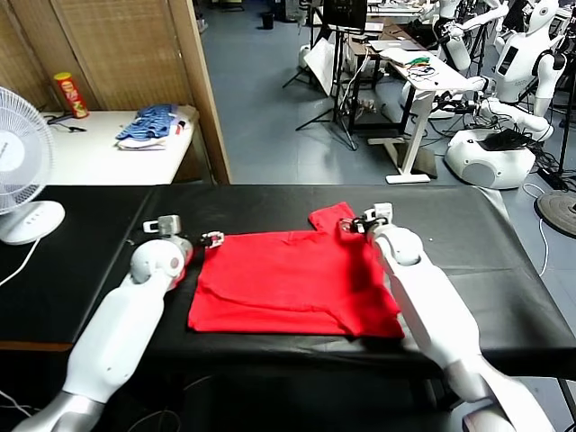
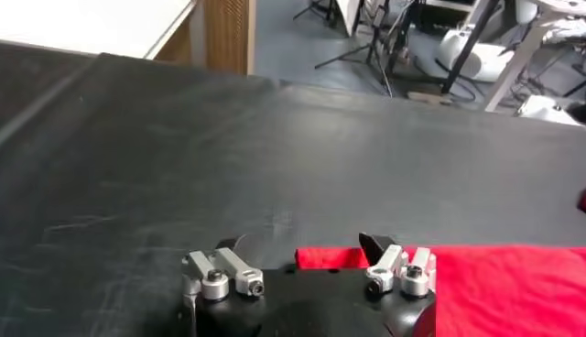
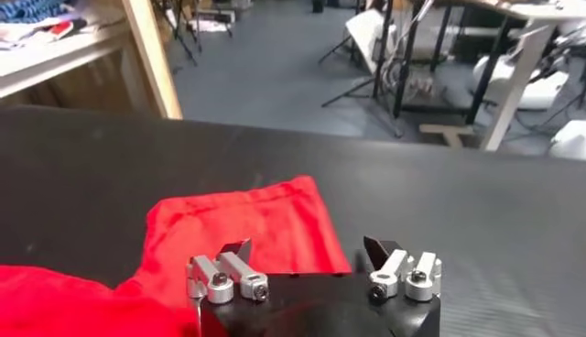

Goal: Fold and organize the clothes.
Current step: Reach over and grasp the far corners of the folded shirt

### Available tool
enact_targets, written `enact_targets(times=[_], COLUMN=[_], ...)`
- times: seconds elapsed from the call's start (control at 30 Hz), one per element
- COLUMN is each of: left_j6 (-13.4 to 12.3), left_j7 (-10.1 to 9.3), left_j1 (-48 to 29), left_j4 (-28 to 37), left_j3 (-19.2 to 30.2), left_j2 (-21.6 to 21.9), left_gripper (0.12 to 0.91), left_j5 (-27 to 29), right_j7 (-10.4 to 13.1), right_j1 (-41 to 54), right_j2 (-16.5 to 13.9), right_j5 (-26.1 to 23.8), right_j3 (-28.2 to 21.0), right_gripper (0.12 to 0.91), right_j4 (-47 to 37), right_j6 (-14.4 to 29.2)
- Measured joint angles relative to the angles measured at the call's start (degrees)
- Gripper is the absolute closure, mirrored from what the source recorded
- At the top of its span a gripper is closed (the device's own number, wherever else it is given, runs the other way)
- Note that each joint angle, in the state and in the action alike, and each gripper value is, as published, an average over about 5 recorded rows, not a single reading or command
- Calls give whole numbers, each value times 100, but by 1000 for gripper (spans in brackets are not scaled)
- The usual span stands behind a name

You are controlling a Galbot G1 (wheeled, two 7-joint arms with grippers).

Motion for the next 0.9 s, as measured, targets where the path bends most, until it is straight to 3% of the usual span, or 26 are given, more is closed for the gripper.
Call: enact_targets(times=[0.13,0.37,0.47,0.67,0.9], left_j6=[2,35,37,32,23], left_j7=[-23,-54,-39,69,47], left_j1=[72,254,284,270,346], left_j4=[-92,-410,-482,-524,-742], left_j3=[-3,-24,-57,-117,-255], left_j2=[58,137,114,73,128], left_gripper=[378,771,883,904,904], left_j5=[-79,-215,-216,-68,-13], right_j7=[9,6,6,-13,-194], right_j1=[32,11,-11,-128,-549], right_j2=[41,71,94,103,-148], right_j5=[-26,-58,-81,-46,218], right_j3=[48,102,135,269,473], right_gripper=[388,551,657,892,902], right_j4=[-111,-155,-150,-23,819], right_j6=[3,7,43,256,452])
